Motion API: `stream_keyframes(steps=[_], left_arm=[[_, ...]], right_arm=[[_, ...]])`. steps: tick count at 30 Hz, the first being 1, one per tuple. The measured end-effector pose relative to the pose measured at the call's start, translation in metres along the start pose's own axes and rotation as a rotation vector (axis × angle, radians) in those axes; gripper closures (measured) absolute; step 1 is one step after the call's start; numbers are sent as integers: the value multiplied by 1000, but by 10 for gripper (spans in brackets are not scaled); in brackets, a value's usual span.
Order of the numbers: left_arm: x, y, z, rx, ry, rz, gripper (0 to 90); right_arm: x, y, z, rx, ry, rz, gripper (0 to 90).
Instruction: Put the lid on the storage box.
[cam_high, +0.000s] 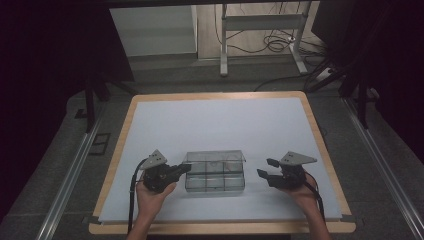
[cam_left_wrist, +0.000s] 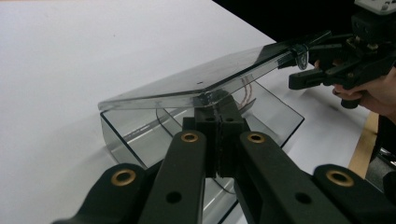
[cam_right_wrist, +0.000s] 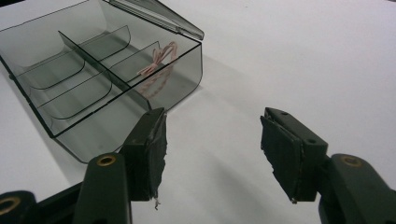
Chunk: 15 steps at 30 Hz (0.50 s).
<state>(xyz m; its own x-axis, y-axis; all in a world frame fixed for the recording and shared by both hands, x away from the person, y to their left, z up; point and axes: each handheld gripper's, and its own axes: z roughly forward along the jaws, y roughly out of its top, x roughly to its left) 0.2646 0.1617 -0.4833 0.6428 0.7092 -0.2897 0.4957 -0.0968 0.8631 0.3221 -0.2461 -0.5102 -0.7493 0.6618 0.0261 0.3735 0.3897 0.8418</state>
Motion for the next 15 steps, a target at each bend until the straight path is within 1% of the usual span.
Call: stream_keyframes(steps=[7,15], left_arm=[[-1,-6,0,15,-4,3,900],[-2,-11,0,29,-7,0,900]], right_arm=[[2,-1,1,13,-1,-8,395],[1,-2,1,14,-3,-3,393]])
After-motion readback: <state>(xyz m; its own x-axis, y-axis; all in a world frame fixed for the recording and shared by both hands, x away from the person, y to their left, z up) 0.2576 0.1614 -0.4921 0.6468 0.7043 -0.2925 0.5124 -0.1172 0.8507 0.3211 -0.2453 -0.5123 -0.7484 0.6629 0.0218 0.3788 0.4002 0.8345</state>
